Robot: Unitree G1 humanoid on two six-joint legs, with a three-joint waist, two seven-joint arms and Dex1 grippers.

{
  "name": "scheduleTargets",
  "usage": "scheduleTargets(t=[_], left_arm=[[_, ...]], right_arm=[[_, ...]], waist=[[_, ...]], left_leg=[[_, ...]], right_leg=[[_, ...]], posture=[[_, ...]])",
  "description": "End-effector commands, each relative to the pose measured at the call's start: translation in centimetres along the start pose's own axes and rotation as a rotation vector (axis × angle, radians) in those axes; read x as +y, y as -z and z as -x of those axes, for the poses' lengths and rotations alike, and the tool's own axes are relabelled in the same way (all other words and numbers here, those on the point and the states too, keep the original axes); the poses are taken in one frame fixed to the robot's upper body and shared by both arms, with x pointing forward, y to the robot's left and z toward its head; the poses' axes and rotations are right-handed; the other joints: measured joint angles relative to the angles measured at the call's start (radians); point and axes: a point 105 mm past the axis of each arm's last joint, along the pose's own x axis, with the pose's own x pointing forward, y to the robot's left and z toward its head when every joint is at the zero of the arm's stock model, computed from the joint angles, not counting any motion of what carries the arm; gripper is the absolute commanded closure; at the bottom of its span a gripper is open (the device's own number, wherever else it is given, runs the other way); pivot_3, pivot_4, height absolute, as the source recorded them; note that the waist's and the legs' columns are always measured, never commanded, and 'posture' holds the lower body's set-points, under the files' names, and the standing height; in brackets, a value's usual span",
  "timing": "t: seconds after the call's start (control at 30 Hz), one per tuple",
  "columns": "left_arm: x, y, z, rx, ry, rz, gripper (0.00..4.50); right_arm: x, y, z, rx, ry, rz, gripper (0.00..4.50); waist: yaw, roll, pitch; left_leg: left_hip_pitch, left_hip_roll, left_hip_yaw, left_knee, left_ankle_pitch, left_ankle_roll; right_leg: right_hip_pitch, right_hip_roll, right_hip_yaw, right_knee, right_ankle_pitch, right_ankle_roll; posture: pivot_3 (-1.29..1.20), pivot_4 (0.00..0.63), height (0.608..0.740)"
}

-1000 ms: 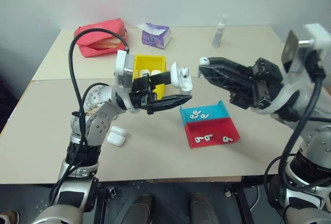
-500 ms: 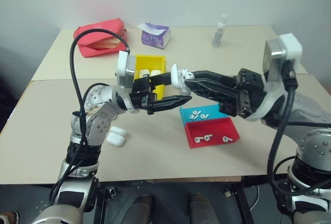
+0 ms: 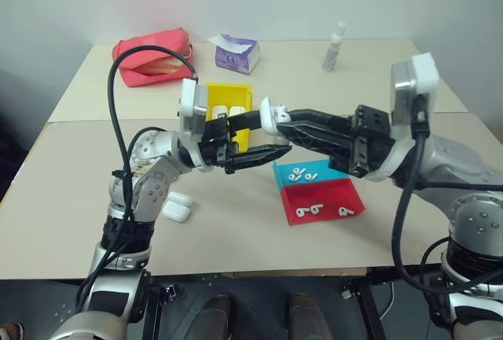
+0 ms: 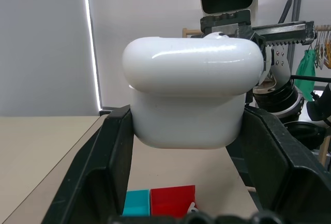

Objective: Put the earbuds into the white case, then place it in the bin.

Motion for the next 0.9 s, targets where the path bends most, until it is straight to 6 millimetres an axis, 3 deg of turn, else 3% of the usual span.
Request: scheduleTargets(t=[0.03, 0.27, 0.63, 0.73, 0.9], left_arm=[[-0.4, -1.5, -0.3, -0.042, 0.026, -0.066, 1.73], [-0.3, -1.5, -0.1, -0.038, 0.024, -0.067, 1.73], [0.4, -0.6, 0.3, -0.004, 0.000, -0.052, 1.73], [1.5, 0.5, 0.6, 0.049, -0.020, -0.047, 1.73], [1.9, 2.0, 0.5, 0.113, -0.013, -0.074, 1.73]], right_arm=[[0.3, 0.0, 0.1, 0.009, -0.012, 0.021, 3.55], [0.5, -0.2, 0.5, 0.017, -0.022, 0.034, 1.28], [0.6, -0.9, 1.3, -0.049, -0.024, 0.019, 1.28], [0.3, -1.5, 1.2, -0.064, -0.009, 0.021, 1.81], [-1.5, -1.7, 0.7, 0.041, 0.054, 0.080, 3.40]], waist=[[0.000, 0.000, 0.000], [0.000, 0.000, 0.000], [0.003, 0.000, 0.000], [0.005, 0.000, 0.000], [0.005, 0.000, 0.000]], left_leg=[[0.000, 0.000, 0.000, 0.000, 0.000, 0.000], [0.000, 0.000, 0.000, 0.000, 0.000, 0.000], [0.000, 0.000, 0.000, 0.000, 0.000, 0.000], [0.000, 0.000, 0.000, 0.000, 0.000, 0.000], [0.000, 0.000, 0.001, 0.000, 0.000, 0.000]], right_leg=[[0.000, 0.000, 0.000, 0.000, 0.000, 0.000], [0.000, 0.000, 0.000, 0.000, 0.000, 0.000], [0.000, 0.000, 0.000, 0.000, 0.000, 0.000], [0.000, 0.000, 0.000, 0.000, 0.000, 0.000], [0.000, 0.000, 0.000, 0.000, 0.000, 0.000]], posture=[[0.00, 0.150, 0.740], [0.00, 0.150, 0.740], [0.00, 0.150, 0.740], [0.00, 0.150, 0.740], [0.00, 0.150, 0.740]])
